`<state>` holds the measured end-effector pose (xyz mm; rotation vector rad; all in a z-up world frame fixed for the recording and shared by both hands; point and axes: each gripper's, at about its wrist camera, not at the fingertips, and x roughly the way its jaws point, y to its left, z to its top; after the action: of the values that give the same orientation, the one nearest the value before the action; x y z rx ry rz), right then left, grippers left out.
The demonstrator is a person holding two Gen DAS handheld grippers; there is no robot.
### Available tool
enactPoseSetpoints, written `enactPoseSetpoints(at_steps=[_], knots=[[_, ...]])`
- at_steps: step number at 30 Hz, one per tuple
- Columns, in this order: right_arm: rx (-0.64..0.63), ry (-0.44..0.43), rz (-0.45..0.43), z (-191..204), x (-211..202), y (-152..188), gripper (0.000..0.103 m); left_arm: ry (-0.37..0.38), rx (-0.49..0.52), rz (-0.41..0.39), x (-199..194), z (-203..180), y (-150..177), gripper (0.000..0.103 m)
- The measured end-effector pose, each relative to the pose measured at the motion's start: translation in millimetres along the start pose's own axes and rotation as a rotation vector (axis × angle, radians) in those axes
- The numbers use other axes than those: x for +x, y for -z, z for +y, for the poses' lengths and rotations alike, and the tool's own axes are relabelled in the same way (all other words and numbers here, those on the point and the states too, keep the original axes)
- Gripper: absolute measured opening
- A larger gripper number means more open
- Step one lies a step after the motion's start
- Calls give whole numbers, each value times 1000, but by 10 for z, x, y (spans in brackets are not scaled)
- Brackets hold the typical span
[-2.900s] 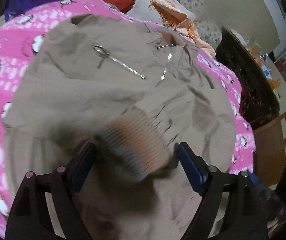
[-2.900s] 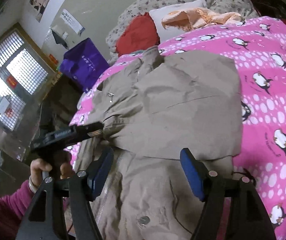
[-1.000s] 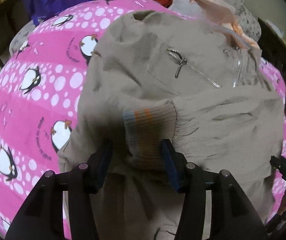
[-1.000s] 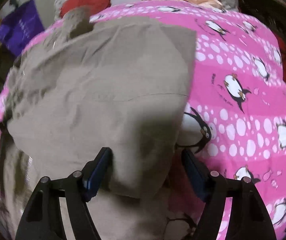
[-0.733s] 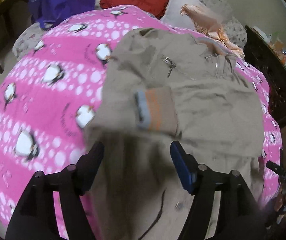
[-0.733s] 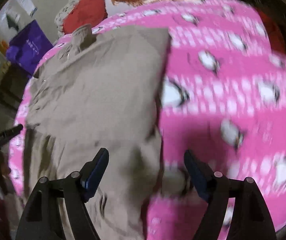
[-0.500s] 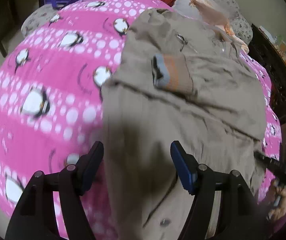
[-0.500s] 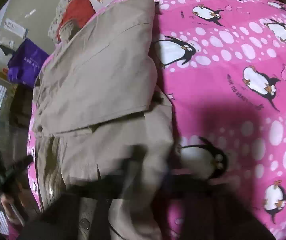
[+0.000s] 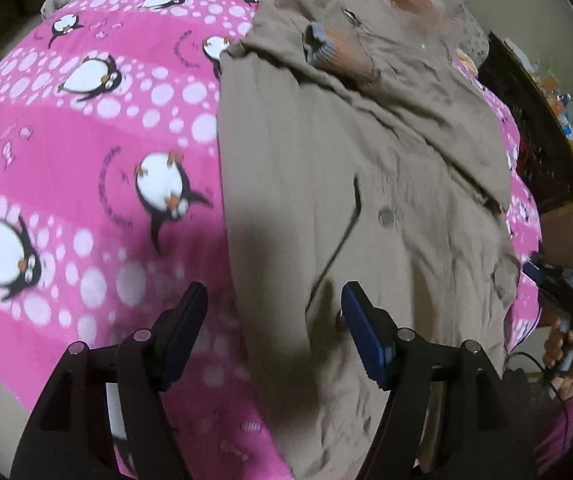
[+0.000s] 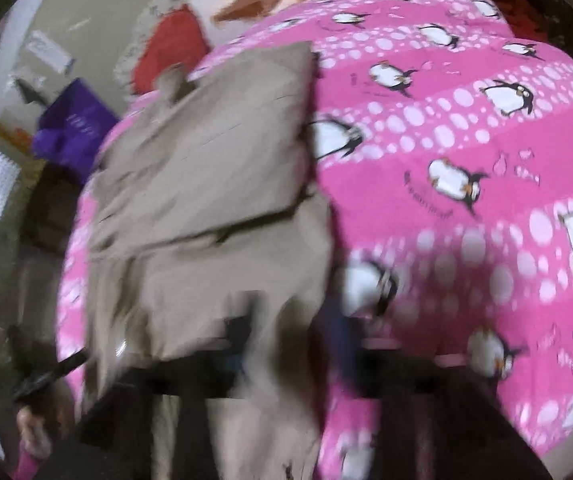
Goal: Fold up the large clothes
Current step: 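Grasp the folded jacket side with the right gripper and fold it inward, then grasp the ribbed jacket hem with both grippers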
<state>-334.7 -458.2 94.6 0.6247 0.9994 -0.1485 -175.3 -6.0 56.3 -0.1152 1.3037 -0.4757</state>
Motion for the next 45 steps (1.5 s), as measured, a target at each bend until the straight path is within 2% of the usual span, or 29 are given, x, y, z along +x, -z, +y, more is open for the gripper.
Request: enactPoseSetpoints(at_steps=[6, 7, 8, 9, 11, 13, 16, 19, 23, 24, 25, 26, 28, 29, 30, 31, 33, 35, 39, 41, 43, 45], knots=[[-122, 29, 68, 72, -177, 510, 71, 5, 37, 25, 127, -177, 167, 68], [-126, 36, 71, 83, -174, 564, 72, -1, 53, 18, 148, -221, 182, 62], [-122, 43, 77, 70, -156, 632, 72, -19, 76, 1, 157, -264, 190, 27], [-113, 46, 81, 46, -150, 674, 72, -65, 105, -18, 152, -289, 201, 10], [-87, 42, 96, 8, -119, 737, 72, -27, 95, -36, 37, -250, 213, 4], [-74, 34, 103, 2, -120, 805, 72, -32, 130, -77, -155, -226, 243, 2], [-80, 20, 89, 7, -179, 901, 73, -77, 136, -131, -394, -49, 307, 2], [-83, -18, 108, 27, -132, 1002, 74, -67, 77, -88, -319, 182, 347, 2], [-100, -32, 154, 120, -61, 1120, 74, -45, 78, -76, -268, 113, 436, 5], [-112, -36, 158, 149, -68, 1145, 74, -50, 80, -77, -254, 78, 448, 9], [-127, -36, 159, 183, -81, 1173, 74, -50, 81, -69, -242, 60, 467, 17], [-147, -34, 158, 226, -98, 1221, 74, -40, 79, -58, -244, 76, 465, 31], [-154, -38, 166, 270, -90, 1276, 74, -12, 62, -34, -243, 77, 492, 50], [-153, -49, 174, 280, -78, 1309, 73, -4, 51, -31, -248, 79, 516, 51], [-161, -62, 177, 309, -55, 1358, 62, 2, 46, -29, -249, 79, 537, 52], [-176, -58, 172, 338, -46, 1397, 37, -1, 48, -20, -244, 70, 565, 52], [-225, -30, 124, 421, -72, 1430, 16, -13, 61, 7, -235, 74, 641, 52], [-237, -44, 76, 426, -204, 1426, 14, -2, 55, 18, -246, 77, 689, 53], [-232, -40, 92, 331, -217, 1430, 15, -1, 57, 19, -255, 86, 803, 57], [-200, -62, 115, 322, -134, 1426, 28, -10, 74, 23, -246, 64, 837, 58], [-118, -123, 113, 251, -98, 1422, 56, -24, 92, 30, -230, 24, 860, 59], [-88, -161, 101, 218, -93, 1422, 58, -32, 105, 29, -224, -7, 866, 60]])
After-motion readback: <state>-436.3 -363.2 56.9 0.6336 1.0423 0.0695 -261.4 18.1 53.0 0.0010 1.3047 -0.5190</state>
